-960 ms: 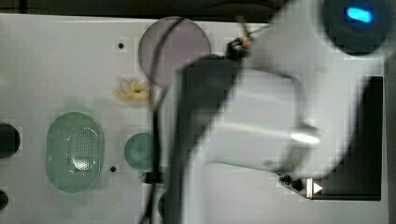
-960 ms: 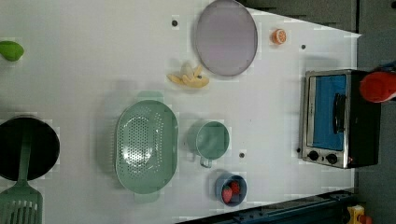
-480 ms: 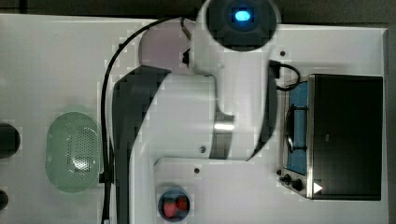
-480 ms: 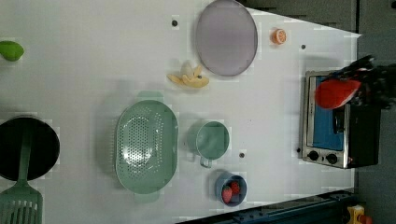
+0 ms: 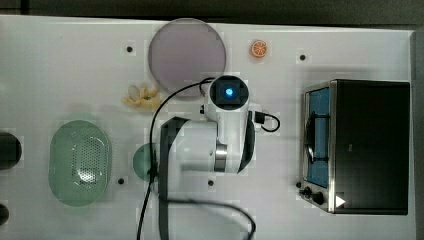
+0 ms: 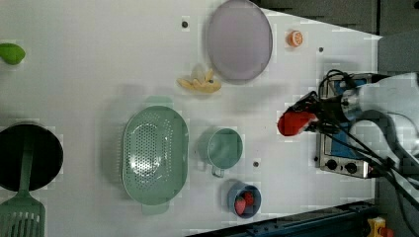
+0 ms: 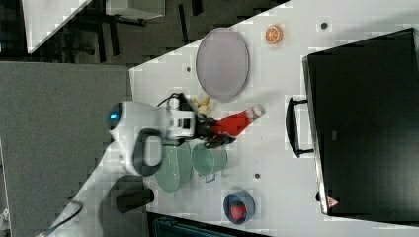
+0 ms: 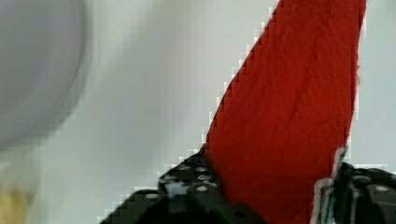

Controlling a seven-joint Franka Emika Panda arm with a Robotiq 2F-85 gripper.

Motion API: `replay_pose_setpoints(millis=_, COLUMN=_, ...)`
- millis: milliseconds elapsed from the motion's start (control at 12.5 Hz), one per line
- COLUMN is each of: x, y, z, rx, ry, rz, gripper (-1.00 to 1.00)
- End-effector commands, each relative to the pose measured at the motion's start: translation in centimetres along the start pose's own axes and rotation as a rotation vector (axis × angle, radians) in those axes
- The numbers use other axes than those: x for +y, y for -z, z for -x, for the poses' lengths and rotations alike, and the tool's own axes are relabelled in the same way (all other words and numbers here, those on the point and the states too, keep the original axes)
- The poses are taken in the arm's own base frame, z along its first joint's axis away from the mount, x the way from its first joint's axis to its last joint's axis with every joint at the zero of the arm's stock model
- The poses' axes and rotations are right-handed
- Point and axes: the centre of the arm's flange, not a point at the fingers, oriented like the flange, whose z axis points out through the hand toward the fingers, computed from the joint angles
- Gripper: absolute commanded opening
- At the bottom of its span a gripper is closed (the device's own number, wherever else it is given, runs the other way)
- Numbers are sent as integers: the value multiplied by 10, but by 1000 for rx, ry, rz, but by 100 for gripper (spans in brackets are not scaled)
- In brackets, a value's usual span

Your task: Pick Ketchup from oven and place it on table.

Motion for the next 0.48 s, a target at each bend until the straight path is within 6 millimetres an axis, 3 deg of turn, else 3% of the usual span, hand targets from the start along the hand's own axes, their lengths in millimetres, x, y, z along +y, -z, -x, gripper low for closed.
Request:
replay_pose_setpoints(millis=80, x=3, y=-17, z=-4, rx=38, ry=2, rz=-17, gripper=21)
replay_pose_setpoints(millis=240, x=0, y=-41, z=-7, rx=55, ry=2, rz=-22, gripper=24)
replay_pose_setpoints(millis=400, x=2, y=-52, z=-4, rx=48, ry=3, rz=-11, gripper=61)
replay_pose_setpoints(millis=480, x=2, y=-51, z=-4, rx=51, ry=-5, rz=-15, gripper=99)
